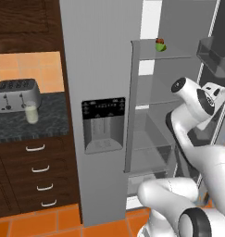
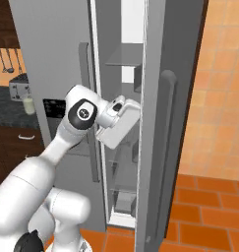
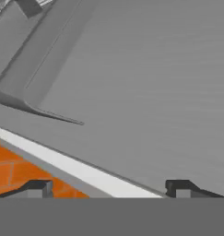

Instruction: Grab a lemon wedge from the fridge and one ice cube from the ice bowl, and put them in the glass of lemonade.

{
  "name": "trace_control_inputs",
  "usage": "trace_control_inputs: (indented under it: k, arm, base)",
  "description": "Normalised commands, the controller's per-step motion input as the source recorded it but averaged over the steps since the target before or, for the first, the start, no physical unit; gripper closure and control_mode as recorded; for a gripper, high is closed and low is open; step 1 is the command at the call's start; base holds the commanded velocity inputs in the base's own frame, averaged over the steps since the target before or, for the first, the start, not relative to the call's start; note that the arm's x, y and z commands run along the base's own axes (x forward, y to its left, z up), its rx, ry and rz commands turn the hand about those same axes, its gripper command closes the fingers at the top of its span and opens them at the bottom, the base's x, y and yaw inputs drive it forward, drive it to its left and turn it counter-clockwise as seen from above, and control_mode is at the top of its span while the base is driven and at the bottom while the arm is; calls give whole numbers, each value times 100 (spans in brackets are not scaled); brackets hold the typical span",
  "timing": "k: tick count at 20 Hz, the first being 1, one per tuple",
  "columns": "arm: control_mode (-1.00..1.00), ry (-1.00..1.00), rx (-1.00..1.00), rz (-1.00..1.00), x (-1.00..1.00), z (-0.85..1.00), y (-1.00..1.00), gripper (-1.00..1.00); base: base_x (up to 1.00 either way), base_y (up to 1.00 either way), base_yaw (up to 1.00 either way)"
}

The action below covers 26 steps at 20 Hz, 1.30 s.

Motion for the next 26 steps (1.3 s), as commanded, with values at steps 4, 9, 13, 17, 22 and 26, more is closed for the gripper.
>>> trace_control_inputs:
  k: [4,9,13,17,22,26]
  arm:
    - [-100,8,0,-8,-7,-22,-88,-100]
    - [-100,0,0,-6,-3,-22,-76,-100]
    - [-100,9,-1,-4,0,0,-51,-100]
    - [-100,8,0,-2,0,0,-33,-100]
    - [-100,11,-3,-3,2,-11,-75,-100]
    - [-100,2,0,0,-10,-1,-36,-100]
  base:
    - [0,0,0]
    - [0,0,0]
    - [0,0,0]
    - [0,0,0]
    - [0,0,0]
    - [0,0,0]
